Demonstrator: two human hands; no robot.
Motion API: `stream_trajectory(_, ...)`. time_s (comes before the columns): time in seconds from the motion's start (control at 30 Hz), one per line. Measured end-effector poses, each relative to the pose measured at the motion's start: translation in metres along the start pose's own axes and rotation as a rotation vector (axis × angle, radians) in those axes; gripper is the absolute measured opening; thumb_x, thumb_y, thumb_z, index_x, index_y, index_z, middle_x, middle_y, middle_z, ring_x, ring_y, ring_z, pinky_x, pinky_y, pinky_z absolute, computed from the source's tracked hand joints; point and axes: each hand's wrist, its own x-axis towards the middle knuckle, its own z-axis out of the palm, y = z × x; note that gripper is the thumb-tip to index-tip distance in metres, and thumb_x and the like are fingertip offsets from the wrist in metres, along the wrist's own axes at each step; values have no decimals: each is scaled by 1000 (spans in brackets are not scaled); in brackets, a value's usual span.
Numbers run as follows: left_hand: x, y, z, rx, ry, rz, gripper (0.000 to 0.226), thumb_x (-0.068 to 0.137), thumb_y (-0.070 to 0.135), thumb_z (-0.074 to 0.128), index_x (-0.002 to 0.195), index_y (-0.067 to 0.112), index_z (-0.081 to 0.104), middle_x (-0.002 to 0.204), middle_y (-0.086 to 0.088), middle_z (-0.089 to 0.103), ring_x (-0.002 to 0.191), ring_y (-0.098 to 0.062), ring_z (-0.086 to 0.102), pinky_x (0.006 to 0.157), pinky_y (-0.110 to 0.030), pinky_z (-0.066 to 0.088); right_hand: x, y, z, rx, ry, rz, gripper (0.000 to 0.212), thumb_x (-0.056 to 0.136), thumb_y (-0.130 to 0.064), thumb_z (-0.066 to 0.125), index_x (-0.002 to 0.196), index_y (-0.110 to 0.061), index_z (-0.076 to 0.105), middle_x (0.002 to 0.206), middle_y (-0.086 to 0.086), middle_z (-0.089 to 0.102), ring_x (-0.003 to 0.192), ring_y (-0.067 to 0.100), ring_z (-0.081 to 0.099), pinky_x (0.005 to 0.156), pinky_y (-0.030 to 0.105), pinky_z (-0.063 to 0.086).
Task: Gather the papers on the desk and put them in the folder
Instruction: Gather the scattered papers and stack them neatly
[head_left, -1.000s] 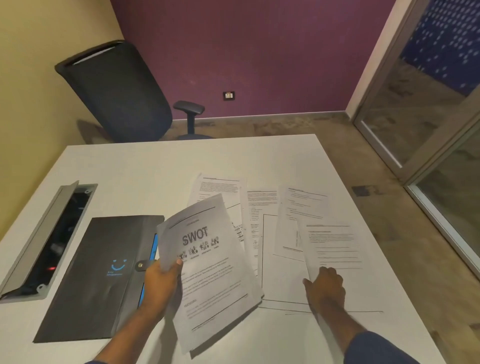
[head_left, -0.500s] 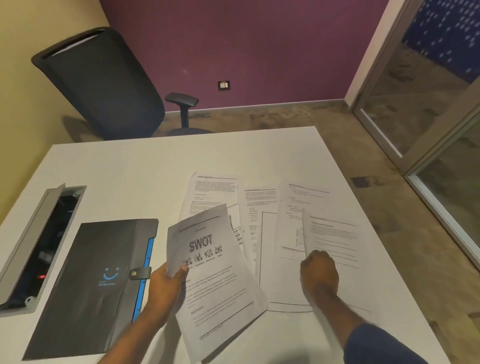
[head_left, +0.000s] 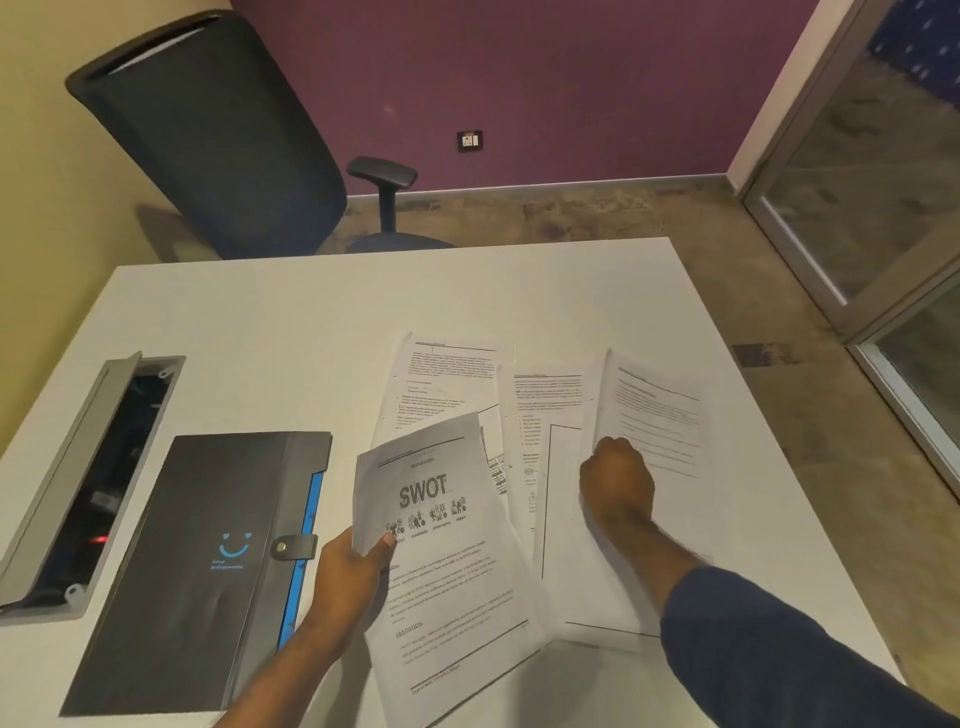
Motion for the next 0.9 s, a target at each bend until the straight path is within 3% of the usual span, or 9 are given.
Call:
stream_trajectory(0.17,5,0,1,-6,-18,-15,8,91,22,68,93,26,62,73,15,76,68,0,73,39,-13,50,9,-4,18,-55,-75,-24,17,83,-2,45,92,-5,59,98,10,59,91,29,58,67,34,46)
stream_trajectory(0.23,7,-1,1,-5,-23,-18,8,91,22,68,94,26,62,75,16,76,68,0,73,40,-13,51,10,-5,26,-98,-113,27,19,90,-18,51,103,-7,59,108,9,58,101,28,55,75,37,50)
stream_trajectory(0.3,8,-1,1,-4,-23,-23,8,90,23,68,95,27,62,76,12,76,68,-3,74,40,-14,51,10,-5,32,-150,-142,72,37,90,-39,58,110,-8,59,116,9,55,109,28,51,80,39,51)
stream_trajectory(0.37,9,-2,2,3,-14,-23,9,90,24,69,95,27,62,76,5,76,65,-8,74,40,-14,51,8,-6,37,-176,-134,80,41,88,-44,60,110,-9,59,117,9,54,111,28,50,82,39,51)
stream_trajectory(0.5,11,-6,0,-10,-39,-30,12,90,23,69,101,23,63,88,0,76,73,-20,75,51,-22,57,7,-8,39,-197,-125,87,17,86,-17,58,102,-9,61,113,9,55,105,26,52,78,34,51)
stream_trajectory(0.57,11,-8,0,-9,-59,-38,16,91,23,68,106,19,63,95,-4,75,83,-25,74,60,-30,59,4,-7,38,-230,-131,85,17,83,-8,58,100,-9,60,110,8,56,102,24,53,77,31,52)
stream_trajectory(0.73,7,-9,-1,-6,-32,-50,8,91,24,68,97,25,63,86,1,76,74,-19,74,48,-17,53,-1,2,37,-262,-105,63,24,82,0,57,103,-10,60,105,7,60,99,21,58,80,28,52)
stream_trajectory(0.9,5,-7,-8,-15,-62,-59,8,92,23,67,96,28,63,81,13,77,71,-11,74,49,-17,54,-21,-4,26,-10,-39,-18,18,79,7,46,84,-8,55,88,8,60,79,26,59,61,32,47)
